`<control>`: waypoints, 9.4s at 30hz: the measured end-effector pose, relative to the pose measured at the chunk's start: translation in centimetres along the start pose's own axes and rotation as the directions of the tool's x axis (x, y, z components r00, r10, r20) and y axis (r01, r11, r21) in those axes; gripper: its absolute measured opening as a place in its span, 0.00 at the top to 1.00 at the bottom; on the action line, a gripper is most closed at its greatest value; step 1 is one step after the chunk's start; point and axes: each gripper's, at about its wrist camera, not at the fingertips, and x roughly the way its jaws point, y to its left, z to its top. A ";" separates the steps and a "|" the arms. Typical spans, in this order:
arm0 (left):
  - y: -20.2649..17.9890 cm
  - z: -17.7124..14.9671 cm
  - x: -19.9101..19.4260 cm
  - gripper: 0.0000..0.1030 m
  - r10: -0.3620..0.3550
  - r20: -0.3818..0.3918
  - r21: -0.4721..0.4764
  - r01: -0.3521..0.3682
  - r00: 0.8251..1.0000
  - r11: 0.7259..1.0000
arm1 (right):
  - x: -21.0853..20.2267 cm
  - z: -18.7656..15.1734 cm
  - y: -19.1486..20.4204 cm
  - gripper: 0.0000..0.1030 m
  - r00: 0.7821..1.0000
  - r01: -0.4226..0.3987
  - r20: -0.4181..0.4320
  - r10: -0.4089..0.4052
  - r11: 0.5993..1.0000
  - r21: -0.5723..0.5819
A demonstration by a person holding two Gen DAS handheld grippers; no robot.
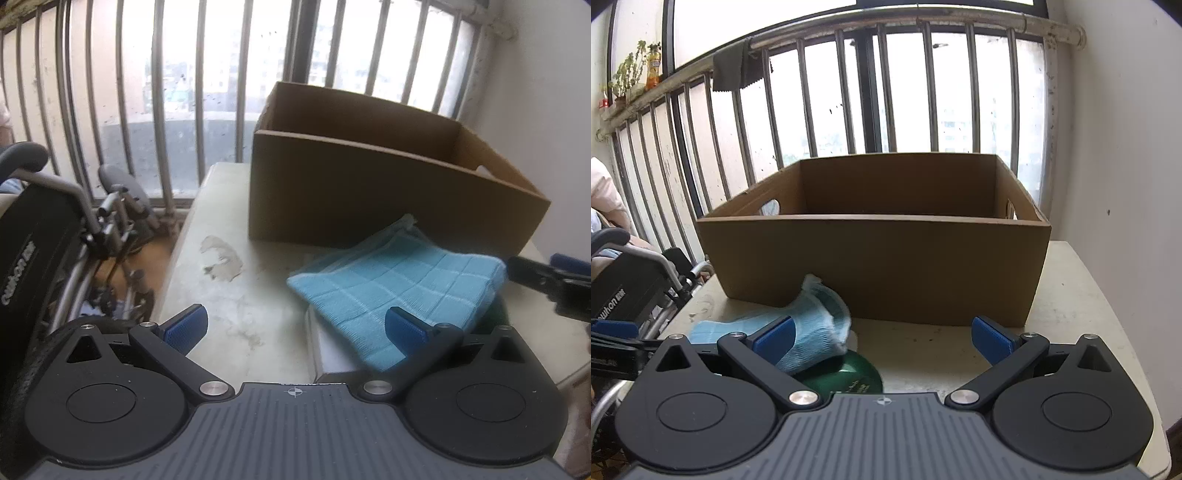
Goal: Organize objects
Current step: 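Move the right gripper to the light-blue cloth edge and close on it, then lift the light-blue cloth with the right gripper off the white box, then grasp the cloth edge with the left gripper beside the right gripper, then carry the cloth with both grippers over the cardboard box and lower it, then open both grippers to drop the cloth into the box and withdraw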
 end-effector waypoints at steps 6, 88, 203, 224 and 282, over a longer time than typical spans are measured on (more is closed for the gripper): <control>-0.1 -0.1 0.2 0.00 -0.071 0.036 0.005 0.071 0.997 0.997 | 1.9 -0.1 -1.9 0.00 0.996 -0.071 -0.040 0.075 0.994 0.084; 0.7 -4.2 -0.7 0.77 -0.341 0.079 0.047 0.338 0.937 0.940 | -0.3 -0.7 2.5 0.96 0.985 -0.171 -0.014 0.170 0.984 -0.050; -10.1 19.6 9.7 0.93 -0.563 0.055 0.075 0.559 0.825 0.826 | 7.1 20.5 -8.2 0.93 0.950 -0.282 0.127 0.285 0.959 -0.042; -16.5 20.3 25.7 0.93 -0.394 -0.297 0.034 0.422 0.870 0.906 | 22.3 18.4 -10.3 0.92 0.976 -0.038 -0.217 0.012 0.993 -0.115; 1.4 2.6 0.7 0.00 -0.417 0.054 -0.080 0.420 0.907 0.904 | -7.1 4.8 2.8 0.00 0.987 0.159 0.055 -0.151 0.966 -0.202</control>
